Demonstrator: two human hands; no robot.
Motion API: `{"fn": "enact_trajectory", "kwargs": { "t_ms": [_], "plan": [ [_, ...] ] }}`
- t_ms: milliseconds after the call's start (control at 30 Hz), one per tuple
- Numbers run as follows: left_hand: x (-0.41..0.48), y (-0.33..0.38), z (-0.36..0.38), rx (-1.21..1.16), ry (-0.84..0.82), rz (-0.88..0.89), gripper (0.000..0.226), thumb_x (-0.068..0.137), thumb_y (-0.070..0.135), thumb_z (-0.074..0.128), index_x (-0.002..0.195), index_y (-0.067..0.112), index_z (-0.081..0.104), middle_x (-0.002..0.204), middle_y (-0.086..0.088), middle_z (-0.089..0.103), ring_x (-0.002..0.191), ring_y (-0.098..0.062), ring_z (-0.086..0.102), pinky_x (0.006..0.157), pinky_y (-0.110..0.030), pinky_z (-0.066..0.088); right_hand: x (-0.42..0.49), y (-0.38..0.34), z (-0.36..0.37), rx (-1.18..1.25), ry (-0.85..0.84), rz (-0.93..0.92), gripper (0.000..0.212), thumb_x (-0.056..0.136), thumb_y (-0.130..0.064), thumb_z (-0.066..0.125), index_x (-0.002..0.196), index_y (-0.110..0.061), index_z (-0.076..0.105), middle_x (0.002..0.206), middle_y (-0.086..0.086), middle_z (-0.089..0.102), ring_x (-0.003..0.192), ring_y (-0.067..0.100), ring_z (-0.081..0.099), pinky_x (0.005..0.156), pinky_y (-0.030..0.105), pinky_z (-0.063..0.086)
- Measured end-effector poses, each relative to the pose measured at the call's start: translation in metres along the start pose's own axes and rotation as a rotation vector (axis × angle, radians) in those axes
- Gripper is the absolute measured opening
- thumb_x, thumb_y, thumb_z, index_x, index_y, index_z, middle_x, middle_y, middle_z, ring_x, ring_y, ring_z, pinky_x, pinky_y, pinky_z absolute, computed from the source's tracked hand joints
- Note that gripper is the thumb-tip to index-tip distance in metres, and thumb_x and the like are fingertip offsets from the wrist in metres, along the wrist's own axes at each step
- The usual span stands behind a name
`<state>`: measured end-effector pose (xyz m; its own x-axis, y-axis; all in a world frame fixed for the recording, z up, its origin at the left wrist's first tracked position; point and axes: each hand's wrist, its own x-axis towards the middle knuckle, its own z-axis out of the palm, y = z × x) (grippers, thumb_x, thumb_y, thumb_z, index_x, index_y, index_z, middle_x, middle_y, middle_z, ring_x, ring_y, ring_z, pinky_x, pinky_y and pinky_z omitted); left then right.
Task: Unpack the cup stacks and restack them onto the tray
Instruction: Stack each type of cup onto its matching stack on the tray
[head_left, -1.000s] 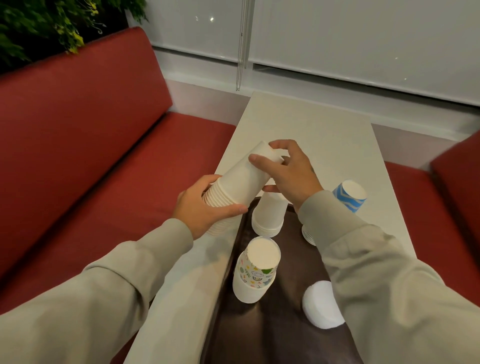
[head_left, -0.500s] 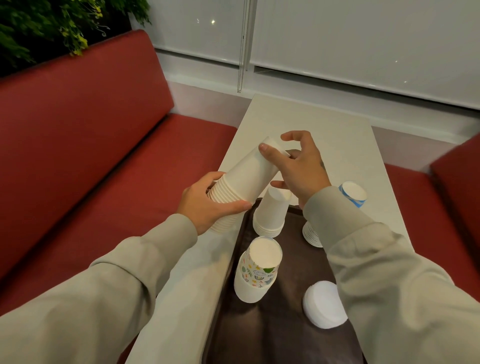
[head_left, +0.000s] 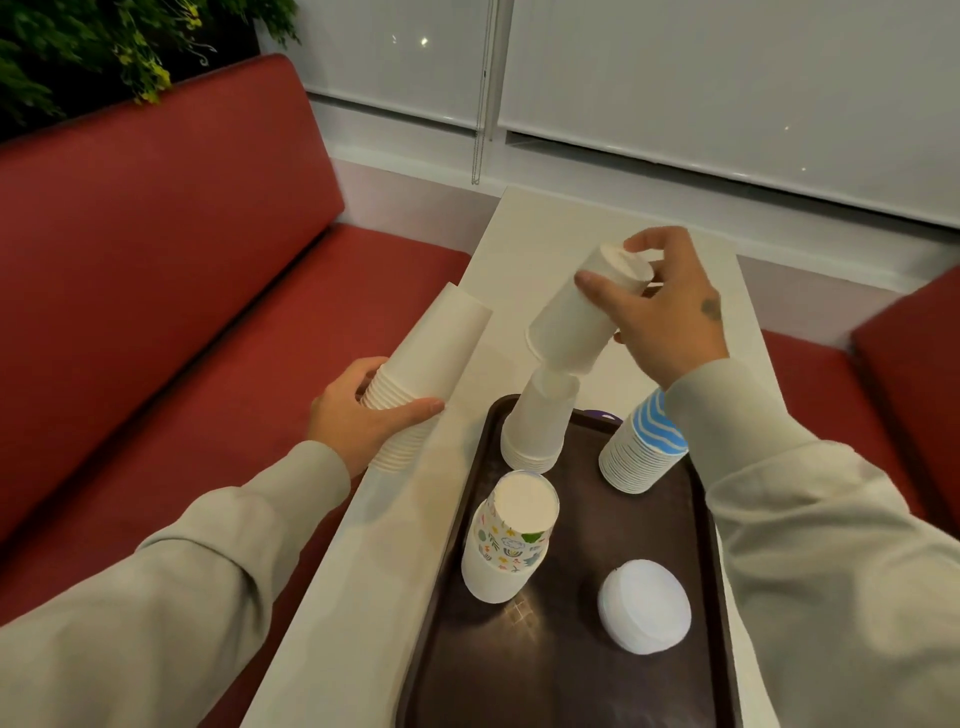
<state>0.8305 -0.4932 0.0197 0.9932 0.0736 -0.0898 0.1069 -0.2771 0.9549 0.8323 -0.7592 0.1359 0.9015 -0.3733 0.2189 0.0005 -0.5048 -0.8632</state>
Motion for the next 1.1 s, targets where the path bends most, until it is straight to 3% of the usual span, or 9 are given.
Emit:
{"fn": "enact_trajectory", "kwargs": {
  "t_ms": [100, 233, 433, 500, 600, 733, 800, 967, 1100],
  "plan": [
    [-0.001, 0.004, 0.002, -0.06, -0.018, -0.017, 0.07, 0.056, 0.044, 0.092, 0.118, 0.028, 0.064, 0.109, 0.009, 0.07, 0.098, -0.01, 0.066, 0.07, -0.021, 0.05, -0.01, 0.011, 0.011, -0.13, -0.104, -0.006, 0.049, 0.08, -0.039, 0.081, 0.115, -0.024, 0.051, 0.111, 0.004, 0.058, 0.093, 0.026, 0.059, 0.066, 0.03, 0.051],
    [-0.001, 0.012, 0.005, -0.114, -0.042, -0.04, 0.059, 0.062, 0.044, 0.09, 0.114, 0.027, 0.066, 0.105, 0.009, 0.073, 0.096, -0.011, 0.069, 0.074, -0.026, 0.054, -0.02, 0.033, 0.026, -0.29, -0.214, 0.058, 0.046, 0.08, -0.038, 0.08, 0.111, -0.023, 0.049, 0.112, 0.006, 0.054, 0.099, 0.033, 0.056, 0.08, 0.044, 0.056],
    [0.0, 0.024, 0.009, -0.209, -0.081, -0.067, 0.046, 0.073, 0.04, 0.085, 0.111, 0.023, 0.067, 0.101, 0.006, 0.074, 0.09, -0.013, 0.071, 0.07, -0.026, 0.054, -0.029, 0.051, 0.032, -0.49, -0.329, 0.04, 0.04, 0.087, -0.046, 0.072, 0.117, -0.022, 0.061, 0.133, 0.006, 0.046, 0.113, 0.025, 0.051, 0.087, 0.029, 0.039],
    [0.0, 0.027, 0.01, -0.243, -0.097, -0.085, 0.036, 0.077, 0.041, 0.081, 0.105, 0.022, 0.068, 0.096, 0.007, 0.074, 0.086, -0.013, 0.07, 0.067, -0.025, 0.052, -0.028, 0.044, 0.029, -0.4, -0.225, -0.011, 0.034, 0.091, -0.049, 0.067, 0.113, -0.023, 0.064, 0.133, 0.002, 0.047, 0.119, 0.021, 0.052, 0.089, 0.027, 0.039],
    [0.0, 0.031, 0.012, -0.283, -0.125, -0.107, 0.031, 0.078, 0.044, 0.078, 0.095, 0.022, 0.067, 0.087, 0.008, 0.073, 0.083, -0.014, 0.069, 0.067, -0.026, 0.051, -0.026, 0.017, 0.03, -0.119, -0.187, 0.023, 0.036, 0.089, -0.057, 0.065, 0.112, -0.029, 0.062, 0.123, -0.007, 0.058, 0.106, 0.011, 0.061, 0.084, 0.029, 0.05],
    [-0.004, 0.036, 0.016, -0.241, -0.209, -0.047, 0.069, 0.049, 0.053, 0.092, 0.107, 0.024, 0.068, 0.097, 0.005, 0.075, 0.089, -0.014, 0.072, 0.07, -0.027, 0.055, -0.025, -0.009, 0.04, 0.176, -0.411, 0.23, 0.066, 0.078, -0.066, 0.071, 0.13, -0.031, 0.05, 0.117, -0.007, 0.063, 0.105, 0.013, 0.066, 0.085, 0.041, 0.061],
    [-0.006, 0.037, 0.017, -0.177, -0.241, 0.0, 0.075, 0.046, 0.051, 0.091, 0.112, 0.024, 0.066, 0.101, 0.004, 0.073, 0.092, -0.014, 0.07, 0.071, -0.026, 0.055, -0.028, -0.013, 0.047, 0.233, -0.452, 0.286, 0.073, 0.076, -0.064, 0.074, 0.134, -0.031, 0.045, 0.118, -0.006, 0.063, 0.107, 0.015, 0.066, 0.086, 0.043, 0.061],
    [-0.004, 0.032, 0.017, -0.021, -0.226, 0.096, 0.076, 0.041, 0.057, 0.092, 0.108, 0.032, 0.065, 0.099, 0.012, 0.072, 0.093, -0.008, 0.068, 0.077, -0.03, 0.057, -0.03, -0.011, 0.056, 0.356, -0.316, 0.289, 0.057, 0.08, -0.051, 0.079, 0.124, -0.027, 0.052, 0.115, -0.005, 0.063, 0.101, 0.013, 0.067, 0.076, 0.038, 0.064],
    [-0.001, 0.03, 0.014, -0.005, -0.222, 0.093, 0.075, 0.039, 0.06, 0.089, 0.106, 0.033, 0.066, 0.098, 0.011, 0.072, 0.095, -0.012, 0.068, 0.082, -0.036, 0.059, -0.026, -0.01, 0.053, 0.348, -0.281, 0.259, 0.046, 0.084, -0.049, 0.075, 0.117, -0.024, 0.057, 0.116, -0.002, 0.064, 0.106, 0.019, 0.066, 0.08, 0.042, 0.063]
  ]
}}
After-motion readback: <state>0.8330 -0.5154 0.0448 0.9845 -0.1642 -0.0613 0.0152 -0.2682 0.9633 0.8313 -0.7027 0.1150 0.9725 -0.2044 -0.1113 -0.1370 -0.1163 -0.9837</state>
